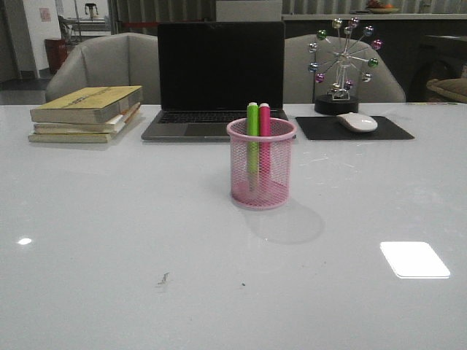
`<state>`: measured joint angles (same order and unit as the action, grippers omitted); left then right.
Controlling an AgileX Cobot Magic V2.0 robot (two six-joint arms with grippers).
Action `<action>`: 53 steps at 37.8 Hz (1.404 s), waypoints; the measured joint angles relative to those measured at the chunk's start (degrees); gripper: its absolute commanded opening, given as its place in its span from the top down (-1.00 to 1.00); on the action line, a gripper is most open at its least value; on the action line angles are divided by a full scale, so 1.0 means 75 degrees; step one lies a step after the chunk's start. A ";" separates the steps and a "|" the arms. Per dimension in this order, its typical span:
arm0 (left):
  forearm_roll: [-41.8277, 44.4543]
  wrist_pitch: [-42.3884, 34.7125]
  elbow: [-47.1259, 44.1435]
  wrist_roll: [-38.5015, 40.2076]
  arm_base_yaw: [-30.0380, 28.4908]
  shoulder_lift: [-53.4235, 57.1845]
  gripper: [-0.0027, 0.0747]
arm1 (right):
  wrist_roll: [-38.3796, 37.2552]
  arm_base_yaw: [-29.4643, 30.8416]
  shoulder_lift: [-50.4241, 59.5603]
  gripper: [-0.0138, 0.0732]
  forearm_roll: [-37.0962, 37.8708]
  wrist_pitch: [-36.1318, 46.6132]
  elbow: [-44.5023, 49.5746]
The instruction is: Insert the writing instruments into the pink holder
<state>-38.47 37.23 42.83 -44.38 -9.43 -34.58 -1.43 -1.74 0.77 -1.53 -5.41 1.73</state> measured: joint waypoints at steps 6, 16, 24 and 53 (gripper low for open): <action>0.0000 0.0000 0.0000 0.0000 0.0000 0.0000 -0.39 | 0.0000 0.0000 0.0000 0.63 0.0000 0.0000 0.0000; 0.0000 0.0014 0.0000 0.0000 0.0000 0.0014 -0.34 | 0.0000 0.0000 0.0000 0.63 0.0000 0.0000 0.0000; 0.0000 0.0014 0.0000 0.0000 0.0000 0.0338 0.17 | 0.0000 0.0000 0.0000 0.63 0.0000 0.0000 0.0000; 0.2087 -0.2052 -0.1852 0.4546 0.0000 0.3322 0.67 | 0.0000 0.0000 0.0000 0.63 0.0000 -0.0005 0.0000</action>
<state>-22.82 21.84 28.94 -10.29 -9.43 -9.66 -1.43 -1.74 0.77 -1.53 -5.44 1.73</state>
